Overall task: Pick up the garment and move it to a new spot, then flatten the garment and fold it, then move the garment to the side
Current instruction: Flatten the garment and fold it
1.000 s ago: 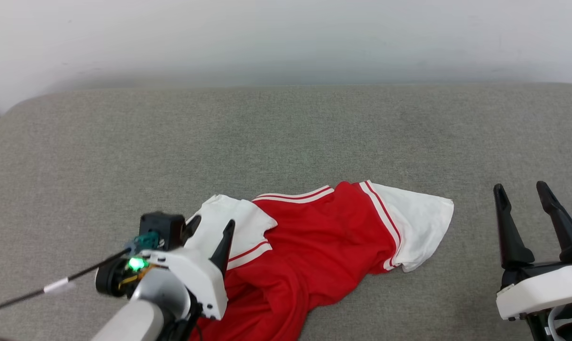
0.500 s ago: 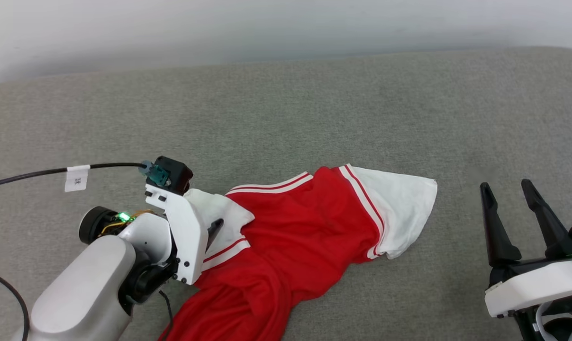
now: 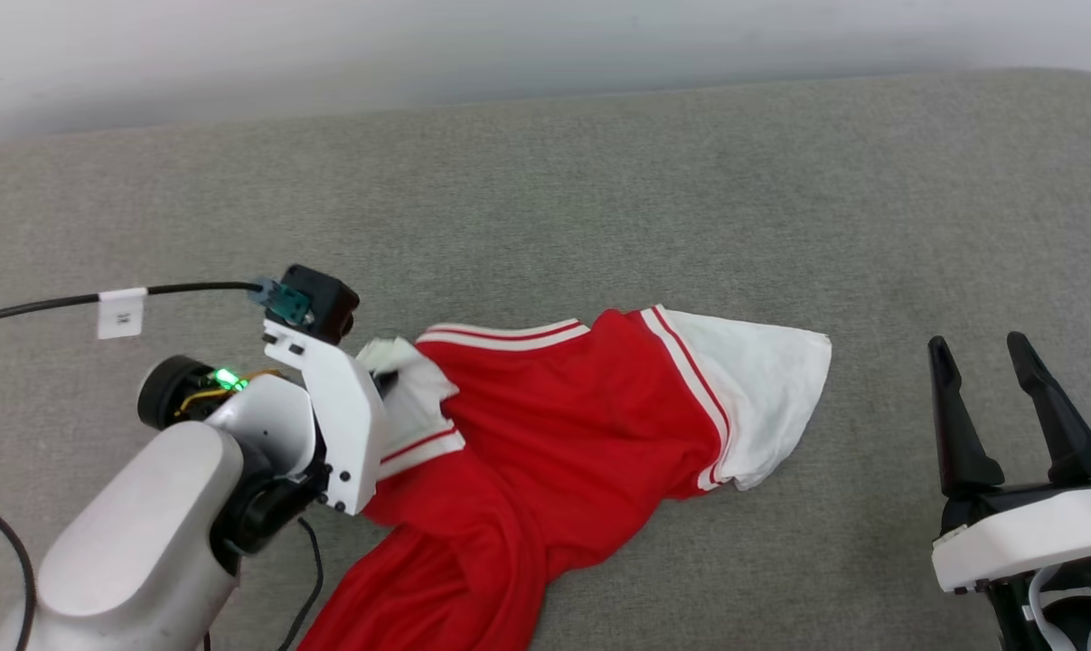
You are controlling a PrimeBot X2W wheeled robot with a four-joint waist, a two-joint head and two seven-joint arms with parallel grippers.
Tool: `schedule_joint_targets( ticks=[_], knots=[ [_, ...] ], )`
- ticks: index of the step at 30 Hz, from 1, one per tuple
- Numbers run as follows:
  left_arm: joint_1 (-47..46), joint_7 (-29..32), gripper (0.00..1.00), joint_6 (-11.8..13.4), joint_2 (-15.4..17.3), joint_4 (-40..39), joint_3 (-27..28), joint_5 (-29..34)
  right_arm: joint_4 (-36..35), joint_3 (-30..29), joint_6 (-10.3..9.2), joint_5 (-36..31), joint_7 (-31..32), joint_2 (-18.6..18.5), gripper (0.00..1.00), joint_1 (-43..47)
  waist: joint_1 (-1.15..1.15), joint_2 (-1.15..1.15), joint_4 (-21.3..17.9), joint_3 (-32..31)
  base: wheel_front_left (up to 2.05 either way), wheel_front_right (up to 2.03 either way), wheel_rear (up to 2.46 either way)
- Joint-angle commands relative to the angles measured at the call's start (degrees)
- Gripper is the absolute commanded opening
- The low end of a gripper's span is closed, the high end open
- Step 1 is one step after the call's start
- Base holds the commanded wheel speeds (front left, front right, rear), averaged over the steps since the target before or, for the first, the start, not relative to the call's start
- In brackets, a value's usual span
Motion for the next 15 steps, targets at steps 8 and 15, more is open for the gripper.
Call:
schedule_joint_targets(
  ticks=[8,15],
  knots=[
    [6.44,-9.00,0.00,4.16,2.17,-7.03,5.04,-0.30,-1.12,-1.47,-0.02,-0.49,1.16,0.28,1.00,0.07,0.00,0.00,3.73,-1.29,0.00,0.00,0.00],
    [20.08,-16.88,0.00,8.30,0.79,-8.06,8.37,-4.30,-1.76,-2.08,-0.02,-0.51,1.92,0.03,1.00,-0.28,0.00,0.00,5.93,-1.26,0.00,0.00,0.00]
  ],
)
